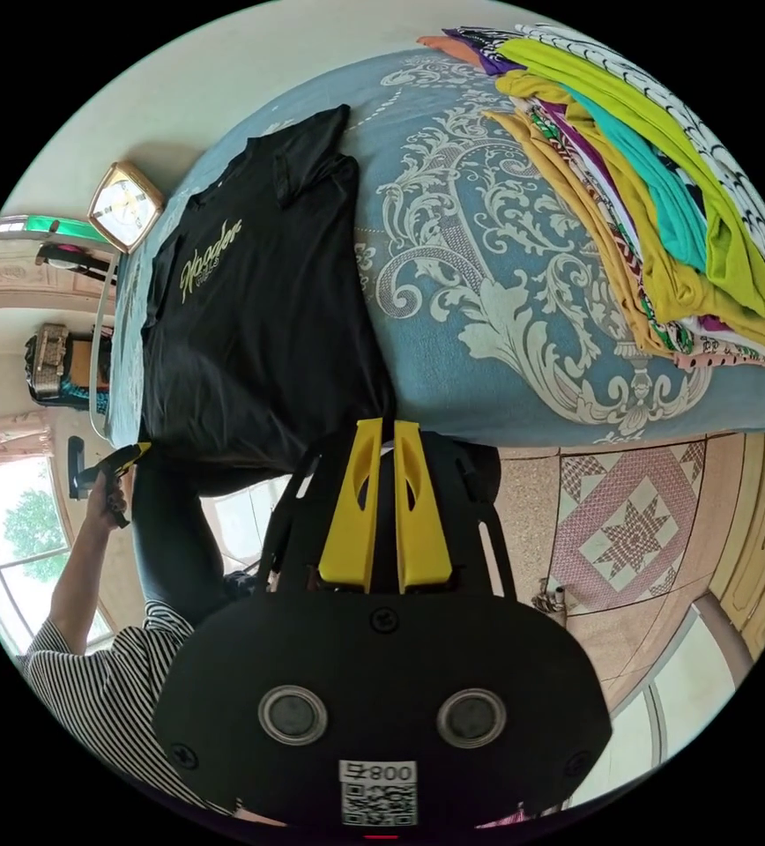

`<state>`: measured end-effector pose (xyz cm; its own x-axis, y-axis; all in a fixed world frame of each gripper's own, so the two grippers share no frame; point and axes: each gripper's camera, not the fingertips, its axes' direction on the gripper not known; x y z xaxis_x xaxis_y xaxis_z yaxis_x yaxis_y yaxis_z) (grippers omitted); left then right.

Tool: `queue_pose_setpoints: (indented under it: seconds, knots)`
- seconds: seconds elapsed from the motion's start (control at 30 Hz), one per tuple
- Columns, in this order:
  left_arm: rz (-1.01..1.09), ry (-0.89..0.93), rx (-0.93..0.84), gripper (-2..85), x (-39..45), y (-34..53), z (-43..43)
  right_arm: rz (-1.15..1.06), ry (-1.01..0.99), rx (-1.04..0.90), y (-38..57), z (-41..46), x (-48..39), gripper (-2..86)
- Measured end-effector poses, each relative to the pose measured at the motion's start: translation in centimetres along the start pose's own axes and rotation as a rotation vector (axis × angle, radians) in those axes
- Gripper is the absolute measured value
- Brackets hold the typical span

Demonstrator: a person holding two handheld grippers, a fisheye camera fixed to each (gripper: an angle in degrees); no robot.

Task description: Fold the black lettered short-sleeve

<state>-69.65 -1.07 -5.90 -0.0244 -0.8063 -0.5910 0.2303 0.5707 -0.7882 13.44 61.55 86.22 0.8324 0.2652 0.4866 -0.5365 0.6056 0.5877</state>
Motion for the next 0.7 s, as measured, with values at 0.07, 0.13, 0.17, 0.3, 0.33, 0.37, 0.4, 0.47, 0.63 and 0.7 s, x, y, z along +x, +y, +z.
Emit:
queue_pose_setpoints:
  seconds: [0.07, 0.13, 0.17, 0.3, 0.33, 0.37, 0.4, 0.47, 0.63, 0.7]
  knots:
    - [0.002, 0.025, 0.013, 1.4, -0.2, 0.6, -0.4, 0.013, -0.037, 0.010, 0.3, -0.5, 0.6, 2.5]
    - [0.005, 0.058, 0.030, 1.2, -0.5, 1.2, -1.0, 0.017, -0.077, 0.020, 0.5, -1.2, 1.1, 2.2]
    - [0.008, 0.088, 0.043, 1.1, -0.8, 1.6, -1.5, 0.017, -0.111, 0.035, 0.8, -1.9, 1.5, 2.1]
    - [0.030, 0.176, 0.098, 0.9, -1.6, 3.2, -3.4, -0.006, -0.202, 0.068, 1.5, -4.1, 2.6, 1.9]
    - [0.031, 0.188, 0.105, 0.9, -1.7, 3.4, -3.6, -0.019, -0.211, 0.074, 1.7, -4.8, 2.8, 1.8]
    - [0.033, 0.211, 0.115, 0.9, -1.9, 3.8, -4.0, -0.031, -0.219, 0.082, 1.9, -5.4, 2.9, 1.8]
    - [0.037, 0.230, 0.123, 0.9, -2.1, 4.2, -4.3, -0.035, -0.226, 0.087, 2.0, -5.7, 3.0, 1.8]
    - [0.049, 0.241, 0.124, 0.9, -2.2, 4.7, -4.6, -0.047, -0.250, 0.099, 2.3, -6.9, 3.4, 1.7]
    - [0.069, 0.249, 0.110, 0.9, -2.9, 6.3, -5.0, -0.057, -0.270, 0.098, 3.5, -8.3, 4.5, 1.5]
    - [0.068, 0.276, 0.116, 0.8, -3.6, 7.4, -5.1, -0.052, -0.293, 0.097, 4.0, -8.7, 5.1, 1.4]
